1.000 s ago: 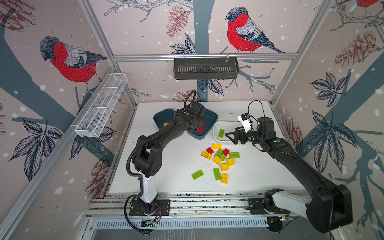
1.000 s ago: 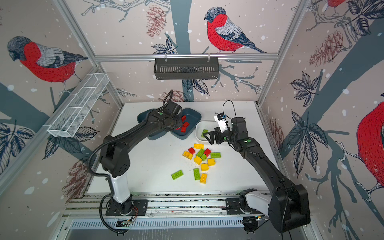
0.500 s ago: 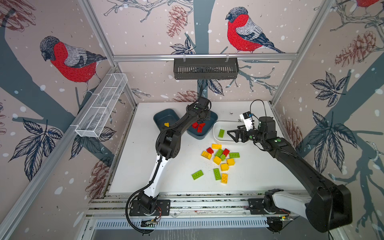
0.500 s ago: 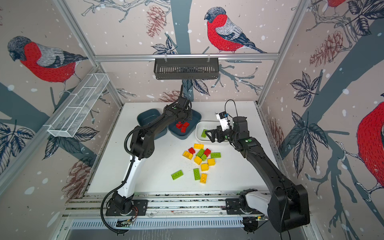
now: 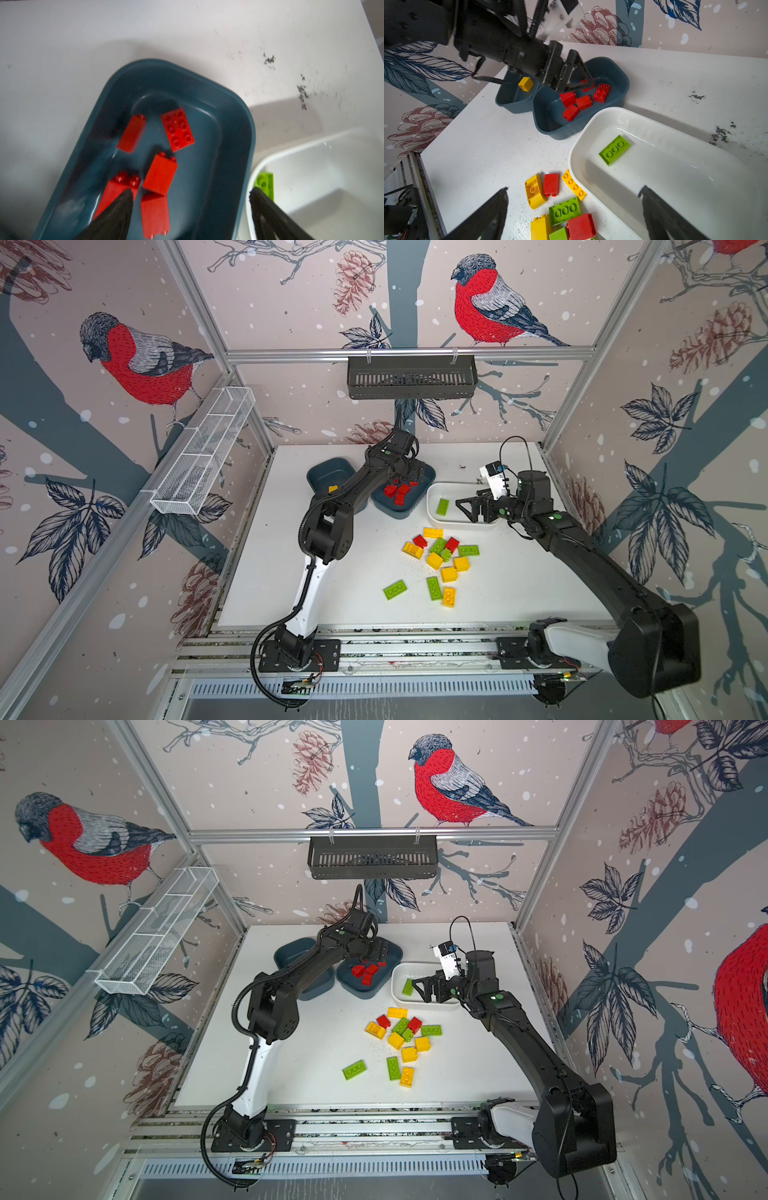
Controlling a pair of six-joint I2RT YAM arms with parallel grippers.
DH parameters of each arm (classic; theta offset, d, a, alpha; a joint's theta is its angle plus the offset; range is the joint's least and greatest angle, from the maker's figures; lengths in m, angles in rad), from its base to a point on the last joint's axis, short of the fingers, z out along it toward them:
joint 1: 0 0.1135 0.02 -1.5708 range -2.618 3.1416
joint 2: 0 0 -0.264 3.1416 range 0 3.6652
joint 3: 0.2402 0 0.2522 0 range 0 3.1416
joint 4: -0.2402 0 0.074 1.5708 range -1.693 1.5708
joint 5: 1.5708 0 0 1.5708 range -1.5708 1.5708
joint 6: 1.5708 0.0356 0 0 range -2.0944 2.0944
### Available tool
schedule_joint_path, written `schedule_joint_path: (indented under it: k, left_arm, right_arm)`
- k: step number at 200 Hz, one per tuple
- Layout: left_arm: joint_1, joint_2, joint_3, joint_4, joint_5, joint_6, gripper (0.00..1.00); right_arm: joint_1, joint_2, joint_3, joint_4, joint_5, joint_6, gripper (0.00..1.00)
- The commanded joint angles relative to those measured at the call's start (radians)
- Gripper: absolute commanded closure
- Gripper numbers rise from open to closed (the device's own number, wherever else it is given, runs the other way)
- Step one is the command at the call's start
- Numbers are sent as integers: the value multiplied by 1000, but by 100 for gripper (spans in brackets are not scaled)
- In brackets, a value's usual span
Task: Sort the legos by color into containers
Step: 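Move the left gripper down to a green brick nearest the robot, then grasp the lime-green brick with the left gripper and lift it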
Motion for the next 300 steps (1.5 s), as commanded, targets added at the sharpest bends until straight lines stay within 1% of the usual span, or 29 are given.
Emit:
schedule_joint_path:
  k: [1, 47, 70, 88, 115, 143, 166, 172, 212, 238, 263, 273, 291, 300]
  left_arm:
    - [-33, -129, -154, -55, 36, 68, 13]
    - [-111, -418, -565, -39, 63, 91, 15]
    - [-157, -527, -733, -31, 95, 100, 16]
    - [-199, -594, -831, -25, 105, 108, 17]
    - [-258, -661, -933, -9, 109, 99, 17]
    - [-318, -688, -1017, 18, 106, 75, 17]
    - [-363, -677, -1056, 36, 80, 68, 18]
    - [-369, -671, -1080, 36, 71, 66, 18]
    - [-404, -636, -1113, 48, 38, 58, 23]
    - [-438, -619, -1140, 62, 12, 58, 29]
    - [-461, -608, -1143, 51, -4, 57, 38]
    - [-469, -606, -1148, 52, -13, 55, 44]
    - [-471, -605, -1155, 47, -37, 43, 60]
    - [-471, -607, -1150, 38, -47, 41, 65]
  right_arm:
    - [1, 10, 13, -7, -27, -18, 0]
    - [0, 15, 28, -41, -41, -40, 1]
    - [1, 7, 25, -67, -55, -48, 1]
    - [1, -2, 19, -83, -53, -56, 1]
    - [1, -5, 12, -102, -55, -62, 1]
    - [1, -17, 3, -113, -61, -56, 1]
    - [5, -38, -19, -119, -66, -48, 0]
    - [5, -42, -23, -123, -66, -48, 1]
    - [7, -72, -48, -144, -55, -52, 0]
    - [7, -93, -61, -162, -50, -54, 1]
    - [6, -117, -70, -185, -40, -61, 1]
    - [5, -126, -74, -191, -36, -62, 1]
    - [5, -140, -80, -198, -25, -65, 1]
    - [5, -147, -78, -199, -19, -65, 0]
